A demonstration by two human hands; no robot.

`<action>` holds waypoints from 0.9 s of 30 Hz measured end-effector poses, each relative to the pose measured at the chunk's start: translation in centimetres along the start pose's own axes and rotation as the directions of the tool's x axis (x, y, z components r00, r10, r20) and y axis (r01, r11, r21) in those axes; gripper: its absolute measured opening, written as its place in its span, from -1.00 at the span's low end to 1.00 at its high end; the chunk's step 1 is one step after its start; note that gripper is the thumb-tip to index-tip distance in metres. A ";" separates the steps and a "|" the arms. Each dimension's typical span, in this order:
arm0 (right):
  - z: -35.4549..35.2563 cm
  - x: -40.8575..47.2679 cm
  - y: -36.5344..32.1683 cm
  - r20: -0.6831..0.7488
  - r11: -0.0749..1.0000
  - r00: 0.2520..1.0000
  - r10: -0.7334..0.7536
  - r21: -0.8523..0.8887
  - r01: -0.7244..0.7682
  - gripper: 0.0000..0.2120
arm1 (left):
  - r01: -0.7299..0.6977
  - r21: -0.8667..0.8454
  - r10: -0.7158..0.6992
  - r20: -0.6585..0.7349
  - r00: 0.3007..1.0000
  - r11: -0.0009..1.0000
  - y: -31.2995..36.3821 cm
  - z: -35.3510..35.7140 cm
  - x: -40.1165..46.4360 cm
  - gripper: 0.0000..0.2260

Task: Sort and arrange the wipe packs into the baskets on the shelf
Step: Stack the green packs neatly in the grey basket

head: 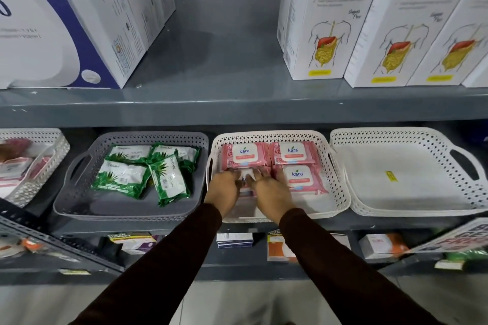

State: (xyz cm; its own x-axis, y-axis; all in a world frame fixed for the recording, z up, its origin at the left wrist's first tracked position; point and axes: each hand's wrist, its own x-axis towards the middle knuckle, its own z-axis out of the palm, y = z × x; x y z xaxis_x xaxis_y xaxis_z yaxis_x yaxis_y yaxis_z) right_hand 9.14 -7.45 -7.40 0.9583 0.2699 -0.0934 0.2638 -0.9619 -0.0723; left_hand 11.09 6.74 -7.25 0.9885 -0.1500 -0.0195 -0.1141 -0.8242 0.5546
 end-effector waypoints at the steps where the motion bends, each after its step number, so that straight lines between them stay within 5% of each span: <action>1: 0.1 -0.2 -0.1 0.000 1.000 1.000 -0.002 -0.015 0.002 -0.42 | -0.012 0.039 0.011 0.034 0.999 0.999 0.2 0.1 0.1 -0.85; 4: 0.2 0.4 -1.1 0.016 0.998 0.999 0.050 -0.047 -0.050 -0.44 | -0.003 0.145 -0.011 0.100 0.995 0.989 -0.2 -0.8 0.4 -0.84; 7: -0.5 0.1 0.5 0.089 0.986 0.982 0.164 0.018 -0.167 -0.48 | -0.109 0.060 0.107 0.035 0.994 0.992 1.3 -2.0 -0.1 -0.78; 10: -2.0 -1.3 -1.8 -0.102 0.837 0.956 0.276 0.515 -0.187 -0.63 | -0.098 -0.120 0.069 -0.226 0.972 0.988 -0.2 -6.1 -1.4 -0.75; 12: -3.5 -2.0 -6.5 -0.029 0.429 0.934 0.357 0.893 -0.136 -0.69 | 0.030 -0.055 -0.045 -0.295 0.955 0.998 -4.1 -9.1 -0.7 -0.73; 13: -4.1 -1.9 -9.0 0.127 0.075 0.941 0.313 0.985 -0.158 -0.71 | 0.098 -0.007 -0.096 -0.273 0.957 0.995 -6.0 -10.4 -0.2 -0.70; 14: -4.4 -1.6 -11.3 0.281 -0.269 0.937 0.206 0.937 -0.222 -0.74 | 0.165 0.017 -0.157 -0.218 0.963 0.986 -7.6 -11.5 0.3 -0.69; 15: -4.2 -0.8 -13.4 0.403 -0.499 0.909 0.104 0.812 -0.303 -0.77 | 0.210 0.031 -0.203 -0.152 0.967 0.977 -9.3 -12.3 0.9 -0.69; 17: -3.5 1.5 -16.2 0.555 -0.633 0.831 0.036 0.656 -0.411 -0.87 | 0.215 0.147 -0.212 -0.038 0.977 0.965 -11.3 -13.3 1.4 -0.71; 20: -3.0 4.1 -17.7 0.619 -0.473 0.769 0.158 0.732 -0.491 -0.92 | 0.117 0.344 -0.140 0.044 0.989 0.932 -12.6 -13.6 1.1 -0.76; 22: -2.7 5.1 -17.5 0.586 -0.302 0.782 0.214 0.801 -0.517 -0.78 | 0.060 0.433 -0.111 0.093 0.989 0.899 -12.9 -13.3 0.2 -0.80; 25: -2.6 5.4 -17.4 0.256 0.446 0.922 0.290 0.816 -0.367 -0.67 | -0.010 0.509 -0.060 0.122 0.991 0.861 -13.9 -12.3 -1.5 -0.83; 27: -1.3 5.3 -18.0 0.077 0.795 0.989 0.126 0.588 -0.147 -0.63 | -0.053 0.544 -0.018 0.125 0.992 0.838 -14.4 -11.7 -2.8 -0.84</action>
State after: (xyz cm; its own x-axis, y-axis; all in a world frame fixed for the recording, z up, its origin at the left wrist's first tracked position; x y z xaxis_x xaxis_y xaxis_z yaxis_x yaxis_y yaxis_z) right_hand 9.60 11.29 -5.31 0.9727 0.1492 -0.1779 0.0046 -0.7785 -0.6276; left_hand 11.13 25.47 -5.45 0.9703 -0.2021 -0.1330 -0.2021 -0.9793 0.0135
